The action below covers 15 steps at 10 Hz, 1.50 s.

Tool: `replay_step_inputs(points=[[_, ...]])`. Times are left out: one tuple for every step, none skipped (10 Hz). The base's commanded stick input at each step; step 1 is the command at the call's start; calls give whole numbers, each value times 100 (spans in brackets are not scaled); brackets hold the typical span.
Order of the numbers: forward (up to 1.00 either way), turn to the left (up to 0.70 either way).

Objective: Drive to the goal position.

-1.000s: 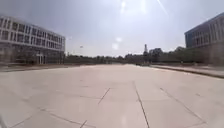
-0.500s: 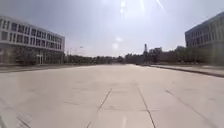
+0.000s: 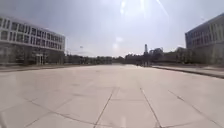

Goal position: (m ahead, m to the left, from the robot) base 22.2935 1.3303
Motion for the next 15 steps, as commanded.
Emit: replay_step_inputs(points=[[70,0],[70,0],[70,0],[70,0],[70,0],[70,0],[70,0],[70,0],[70,0],[70,0],[70,0],[70,0],[70,0],[70,0],[70,0]])
